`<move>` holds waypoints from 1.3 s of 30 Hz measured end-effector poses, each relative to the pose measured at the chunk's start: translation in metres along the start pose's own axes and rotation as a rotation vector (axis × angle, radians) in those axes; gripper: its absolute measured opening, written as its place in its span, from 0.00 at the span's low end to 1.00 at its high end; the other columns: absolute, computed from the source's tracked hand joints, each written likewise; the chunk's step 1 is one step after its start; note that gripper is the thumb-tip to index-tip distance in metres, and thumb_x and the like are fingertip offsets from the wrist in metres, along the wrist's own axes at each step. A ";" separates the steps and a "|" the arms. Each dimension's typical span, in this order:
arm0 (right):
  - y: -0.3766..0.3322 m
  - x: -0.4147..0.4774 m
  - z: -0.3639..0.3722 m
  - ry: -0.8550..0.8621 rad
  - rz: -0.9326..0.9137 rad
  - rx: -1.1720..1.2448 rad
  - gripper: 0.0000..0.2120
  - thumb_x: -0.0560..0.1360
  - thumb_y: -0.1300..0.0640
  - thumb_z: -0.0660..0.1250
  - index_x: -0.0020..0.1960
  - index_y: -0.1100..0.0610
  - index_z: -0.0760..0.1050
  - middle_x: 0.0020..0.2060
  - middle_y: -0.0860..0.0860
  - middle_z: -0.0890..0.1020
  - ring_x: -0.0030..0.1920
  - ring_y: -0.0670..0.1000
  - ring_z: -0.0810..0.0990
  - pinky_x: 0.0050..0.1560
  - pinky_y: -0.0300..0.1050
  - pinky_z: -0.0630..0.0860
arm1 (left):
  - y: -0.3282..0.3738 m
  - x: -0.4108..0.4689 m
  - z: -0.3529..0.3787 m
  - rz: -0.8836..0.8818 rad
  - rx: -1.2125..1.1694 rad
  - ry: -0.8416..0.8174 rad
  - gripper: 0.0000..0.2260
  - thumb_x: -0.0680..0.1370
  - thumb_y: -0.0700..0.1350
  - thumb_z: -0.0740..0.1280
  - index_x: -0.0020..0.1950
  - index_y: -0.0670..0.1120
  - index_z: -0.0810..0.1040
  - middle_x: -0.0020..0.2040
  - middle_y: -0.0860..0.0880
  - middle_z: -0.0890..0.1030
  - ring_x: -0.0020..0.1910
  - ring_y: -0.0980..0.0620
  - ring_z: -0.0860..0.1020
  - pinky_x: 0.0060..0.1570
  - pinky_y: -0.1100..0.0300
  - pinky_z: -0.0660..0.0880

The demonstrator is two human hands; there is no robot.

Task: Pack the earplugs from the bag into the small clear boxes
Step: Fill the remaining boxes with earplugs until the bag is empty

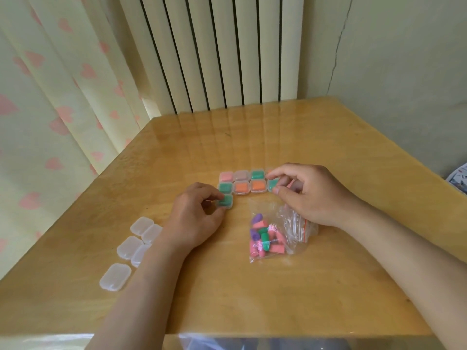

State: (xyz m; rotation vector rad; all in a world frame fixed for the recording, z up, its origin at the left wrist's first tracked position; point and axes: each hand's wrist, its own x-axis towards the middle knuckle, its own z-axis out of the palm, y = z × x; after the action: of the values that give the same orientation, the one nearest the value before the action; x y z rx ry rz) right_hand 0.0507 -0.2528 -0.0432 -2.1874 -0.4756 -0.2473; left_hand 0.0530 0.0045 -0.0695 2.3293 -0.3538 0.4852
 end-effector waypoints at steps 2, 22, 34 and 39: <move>0.000 0.000 0.000 -0.002 0.005 0.001 0.13 0.78 0.60 0.69 0.59 0.48 0.81 0.41 0.45 0.82 0.37 0.48 0.83 0.43 0.45 0.80 | 0.000 0.000 0.000 0.002 0.015 -0.007 0.09 0.71 0.37 0.75 0.47 0.49 0.84 0.49 0.52 0.81 0.44 0.58 0.80 0.46 0.72 0.74; -0.007 -0.001 -0.004 0.004 0.019 0.008 0.11 0.78 0.61 0.67 0.58 0.51 0.82 0.42 0.48 0.84 0.41 0.49 0.85 0.45 0.49 0.82 | 0.005 -0.003 -0.007 0.039 0.066 -0.010 0.09 0.72 0.38 0.74 0.50 0.47 0.81 0.51 0.51 0.78 0.47 0.56 0.78 0.48 0.64 0.77; -0.017 -0.005 0.003 0.005 0.015 0.053 0.13 0.77 0.64 0.68 0.50 0.45 0.81 0.42 0.50 0.85 0.40 0.54 0.85 0.45 0.49 0.79 | 0.009 -0.040 -0.102 -0.034 0.385 -0.199 0.15 0.73 0.42 0.72 0.60 0.48 0.79 0.50 0.54 0.78 0.51 0.52 0.78 0.52 0.55 0.78; -0.017 -0.005 0.004 0.002 0.022 0.074 0.15 0.76 0.65 0.68 0.48 0.44 0.81 0.41 0.50 0.85 0.41 0.56 0.85 0.41 0.43 0.77 | 0.003 -0.051 -0.113 -0.095 0.502 -0.265 0.18 0.73 0.47 0.72 0.63 0.52 0.77 0.52 0.57 0.77 0.56 0.52 0.75 0.55 0.55 0.75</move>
State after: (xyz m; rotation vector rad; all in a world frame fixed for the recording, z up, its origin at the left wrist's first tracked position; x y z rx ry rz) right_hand 0.0391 -0.2412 -0.0347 -2.1187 -0.4529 -0.2165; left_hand -0.0210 0.0873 -0.0148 2.8956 -0.2632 0.2336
